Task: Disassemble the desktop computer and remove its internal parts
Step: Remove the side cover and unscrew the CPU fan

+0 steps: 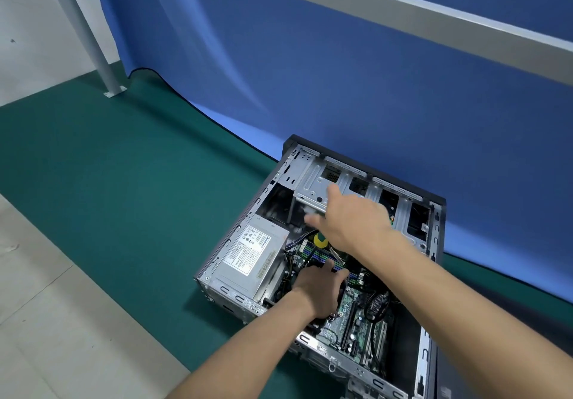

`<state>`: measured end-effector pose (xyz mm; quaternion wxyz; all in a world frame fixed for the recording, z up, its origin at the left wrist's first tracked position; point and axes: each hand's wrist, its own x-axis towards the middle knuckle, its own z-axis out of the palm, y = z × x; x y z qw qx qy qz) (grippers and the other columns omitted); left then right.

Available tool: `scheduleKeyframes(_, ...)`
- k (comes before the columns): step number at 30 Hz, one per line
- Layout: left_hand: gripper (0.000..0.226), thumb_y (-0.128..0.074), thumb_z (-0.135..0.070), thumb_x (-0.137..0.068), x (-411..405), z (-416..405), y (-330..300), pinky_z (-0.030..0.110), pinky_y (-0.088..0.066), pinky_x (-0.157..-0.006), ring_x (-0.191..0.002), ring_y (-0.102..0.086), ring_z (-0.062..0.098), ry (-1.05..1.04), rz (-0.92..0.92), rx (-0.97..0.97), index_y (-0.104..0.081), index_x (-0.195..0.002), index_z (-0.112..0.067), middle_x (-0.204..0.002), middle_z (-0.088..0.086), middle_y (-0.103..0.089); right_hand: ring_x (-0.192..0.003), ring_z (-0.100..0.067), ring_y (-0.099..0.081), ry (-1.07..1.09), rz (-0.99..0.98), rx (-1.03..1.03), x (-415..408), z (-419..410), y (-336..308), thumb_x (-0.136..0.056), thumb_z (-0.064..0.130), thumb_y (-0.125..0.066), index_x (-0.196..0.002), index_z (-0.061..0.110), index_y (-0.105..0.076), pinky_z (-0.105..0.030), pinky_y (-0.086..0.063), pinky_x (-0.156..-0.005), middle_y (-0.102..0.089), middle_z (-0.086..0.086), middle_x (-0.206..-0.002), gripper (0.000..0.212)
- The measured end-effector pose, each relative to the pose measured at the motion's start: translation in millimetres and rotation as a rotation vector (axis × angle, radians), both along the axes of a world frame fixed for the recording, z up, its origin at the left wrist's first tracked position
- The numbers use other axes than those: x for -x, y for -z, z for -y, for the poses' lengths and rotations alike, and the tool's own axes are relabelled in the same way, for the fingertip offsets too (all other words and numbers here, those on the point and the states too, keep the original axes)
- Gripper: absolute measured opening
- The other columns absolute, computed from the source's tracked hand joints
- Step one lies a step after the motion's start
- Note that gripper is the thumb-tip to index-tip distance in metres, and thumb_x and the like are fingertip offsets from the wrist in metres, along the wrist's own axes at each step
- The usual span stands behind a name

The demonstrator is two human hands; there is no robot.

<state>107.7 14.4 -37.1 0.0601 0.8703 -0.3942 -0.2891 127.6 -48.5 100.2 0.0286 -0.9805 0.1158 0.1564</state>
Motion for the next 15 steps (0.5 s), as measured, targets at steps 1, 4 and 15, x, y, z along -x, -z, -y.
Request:
scheduleKeyframes(1,0.048,-0.047,-0.011,-0.092,0.6,-0.1,0.2,0.043,-0.053,-0.075,-0.086,-0.061,0.034,0.005,0.001,0.001,-0.034,-0.137,-0.020,-0.146,0.013,-0.027,-0.085,-0.029,-0.057,-0.009,-0.001,0.086,-1.2,1.6,-0.4,-0.099,0.039,-0.039,-0.114,0.010,-0.038,-0.030,-0.029,-0.055,-0.055,-0.003,-0.088,0.033)
scheduleKeyframes(4,0.054,-0.044,-0.010,-0.093,0.6,0.8,0.4,0.043,-0.054,-0.075,-0.085,-0.061,0.035,0.005,0.007,-0.033,-0.028,-0.142,-0.023,-0.147,0.013,-0.024,-0.080,-0.030,-0.051,-0.083,-0.051,-0.043,-3.6,6.2,0.5,-0.097,0.026,-0.044,-0.103,0.010,-0.034,-0.032,-0.031,-0.055,-0.045,-0.003,-0.076,0.019)
scheduleKeyframes(15,0.059,-0.046,-0.015,-0.095,-2.1,6.3,11.8,0.034,-0.046,-0.056,-0.092,-0.063,0.037,0.042,0.046,-0.143,-0.017,-0.145,-0.028,-0.152,0.010,-0.015,-0.080,-0.029,-0.050,-0.009,-0.012,-0.198,0.9,15.2,5.9,-0.093,0.027,-0.053,-0.100,0.016,-0.034,-0.032,-0.031,-0.053,-0.047,-0.001,-0.077,0.023)
